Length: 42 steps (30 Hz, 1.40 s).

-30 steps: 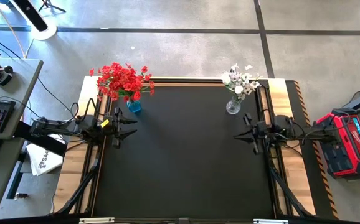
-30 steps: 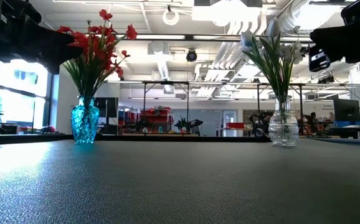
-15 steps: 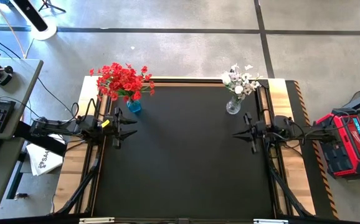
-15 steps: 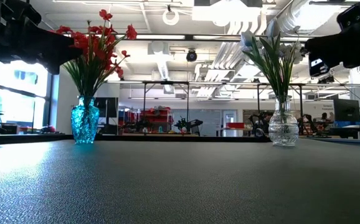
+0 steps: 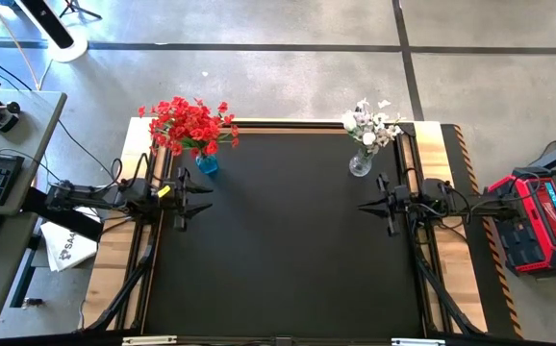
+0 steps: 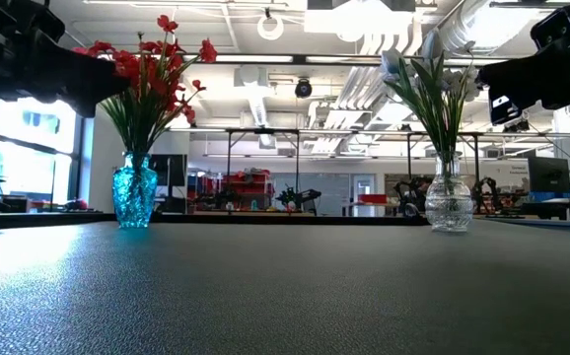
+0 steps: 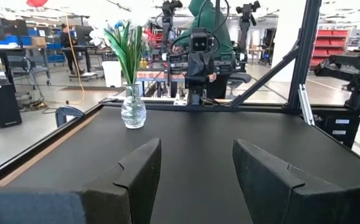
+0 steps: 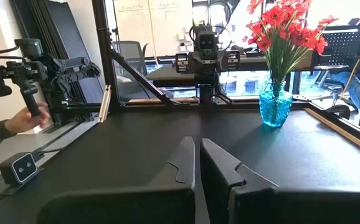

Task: Sort flowers into vase by color
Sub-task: Return to Home Position

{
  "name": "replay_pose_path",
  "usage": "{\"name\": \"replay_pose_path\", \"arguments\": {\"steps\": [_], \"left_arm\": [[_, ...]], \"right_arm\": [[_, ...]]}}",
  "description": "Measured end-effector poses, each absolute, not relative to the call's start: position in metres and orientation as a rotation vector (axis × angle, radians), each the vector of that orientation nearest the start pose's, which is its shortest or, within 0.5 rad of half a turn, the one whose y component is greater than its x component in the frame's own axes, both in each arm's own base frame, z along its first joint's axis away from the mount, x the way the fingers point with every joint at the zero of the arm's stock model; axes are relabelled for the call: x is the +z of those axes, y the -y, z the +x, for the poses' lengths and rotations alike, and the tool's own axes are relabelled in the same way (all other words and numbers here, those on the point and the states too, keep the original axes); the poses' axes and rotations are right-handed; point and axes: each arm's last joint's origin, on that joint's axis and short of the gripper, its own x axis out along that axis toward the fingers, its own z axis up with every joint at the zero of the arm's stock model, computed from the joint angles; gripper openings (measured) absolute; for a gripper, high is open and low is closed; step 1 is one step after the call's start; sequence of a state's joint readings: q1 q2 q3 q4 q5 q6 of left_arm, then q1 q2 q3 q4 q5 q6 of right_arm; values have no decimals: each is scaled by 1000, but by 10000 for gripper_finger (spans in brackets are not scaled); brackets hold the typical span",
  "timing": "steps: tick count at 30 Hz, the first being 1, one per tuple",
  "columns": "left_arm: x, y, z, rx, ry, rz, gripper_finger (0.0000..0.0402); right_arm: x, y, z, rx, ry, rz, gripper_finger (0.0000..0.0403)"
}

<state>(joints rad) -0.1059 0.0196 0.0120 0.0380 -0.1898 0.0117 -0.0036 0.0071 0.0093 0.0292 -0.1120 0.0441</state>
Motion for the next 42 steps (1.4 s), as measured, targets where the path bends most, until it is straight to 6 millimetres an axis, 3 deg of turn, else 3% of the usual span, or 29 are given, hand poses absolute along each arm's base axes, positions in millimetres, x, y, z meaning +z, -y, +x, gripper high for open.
{"name": "replay_pose_path", "arguments": {"steps": [42], "left_arm": [[170, 5, 98, 85, 31, 7, 186]], "right_arm": [[169, -3, 97, 109, 29, 42, 0]]}}
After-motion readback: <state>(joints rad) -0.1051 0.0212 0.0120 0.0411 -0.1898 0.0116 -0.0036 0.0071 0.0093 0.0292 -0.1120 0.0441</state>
